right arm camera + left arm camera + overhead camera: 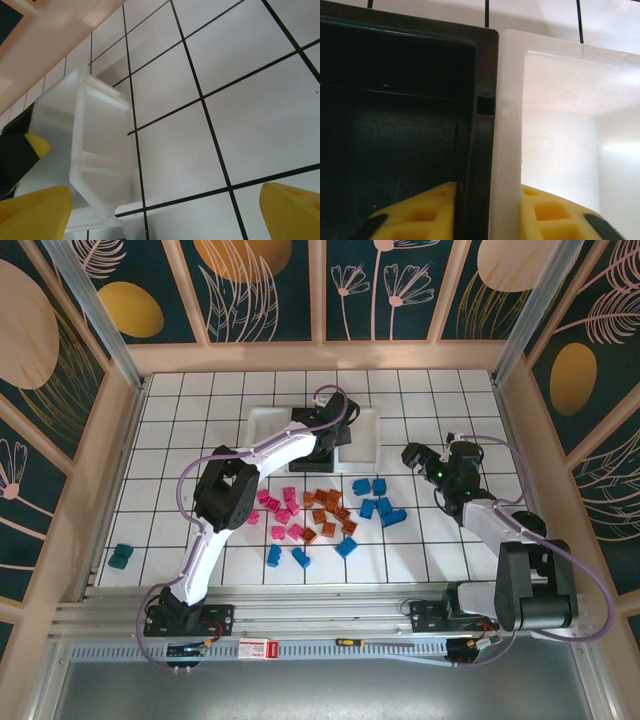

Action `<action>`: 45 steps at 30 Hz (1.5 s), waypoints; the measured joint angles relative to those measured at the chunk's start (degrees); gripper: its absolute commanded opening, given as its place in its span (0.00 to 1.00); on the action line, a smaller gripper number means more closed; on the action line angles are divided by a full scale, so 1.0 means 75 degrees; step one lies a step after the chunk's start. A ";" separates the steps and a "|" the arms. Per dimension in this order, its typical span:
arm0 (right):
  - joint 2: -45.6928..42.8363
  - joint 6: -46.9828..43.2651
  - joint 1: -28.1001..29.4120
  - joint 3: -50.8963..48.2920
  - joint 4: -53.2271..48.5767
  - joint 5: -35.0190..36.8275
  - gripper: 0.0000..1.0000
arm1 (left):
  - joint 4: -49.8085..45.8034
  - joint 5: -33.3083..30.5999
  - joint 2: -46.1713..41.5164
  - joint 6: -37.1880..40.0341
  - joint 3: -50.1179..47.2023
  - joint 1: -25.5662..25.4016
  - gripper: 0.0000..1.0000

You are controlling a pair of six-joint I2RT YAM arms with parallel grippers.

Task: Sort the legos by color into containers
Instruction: Move the container to the top-center of the table, then pick up the lego from the center of the table.

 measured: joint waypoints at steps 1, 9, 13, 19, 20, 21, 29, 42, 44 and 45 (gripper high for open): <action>-0.0061 0.0000 0.0000 -0.0026 0.0003 -0.0023 0.96 | 0.0000 0.0038 0.0000 -0.0029 0.0000 0.0000 0.48; -0.0522 -0.0032 0.0032 -0.0152 -0.0047 -0.0195 0.94 | 0.0242 0.0087 -0.0388 0.0087 -0.0396 0.0000 0.66; -0.0699 -0.0122 0.0393 -0.0169 -0.0262 -0.0184 0.92 | 0.0737 0.0192 -0.1594 0.0321 -0.1457 0.0000 0.77; -0.0740 -0.0204 0.1393 -0.0245 -0.0720 0.0064 0.90 | 0.2197 0.0373 -0.4470 0.0589 -0.4033 -0.0105 0.85; -0.0740 -0.0201 0.1527 -0.0271 -0.0784 0.0143 0.89 | 0.2410 0.0364 -0.4913 0.0618 -0.4488 -0.0122 0.88; -0.0737 -0.0204 0.1658 -0.0289 -0.0854 0.0195 0.87 | 0.2646 0.0341 -0.5394 0.0653 -0.5004 -0.0134 0.90; 0.0635 -0.0350 0.1839 0.0187 -0.0982 0.0516 0.65 | 0.3430 -0.0044 -0.7277 0.0699 -0.7965 -0.0154 0.95; 0.1276 -0.0726 0.2055 0.1020 -0.1303 0.0758 0.68 | 0.4048 0.0114 -0.8912 0.0694 -0.9702 -0.0157 0.99; 0.1279 -0.0813 0.2189 0.1020 -0.1515 0.0880 0.69 | 0.4127 0.0117 -0.9017 0.0691 -0.9868 -0.0157 0.98; 0.1297 -0.0868 0.2270 0.1020 -0.1591 0.0962 0.69 | 0.4170 0.0117 -0.9020 0.0694 -0.9917 -0.0154 0.99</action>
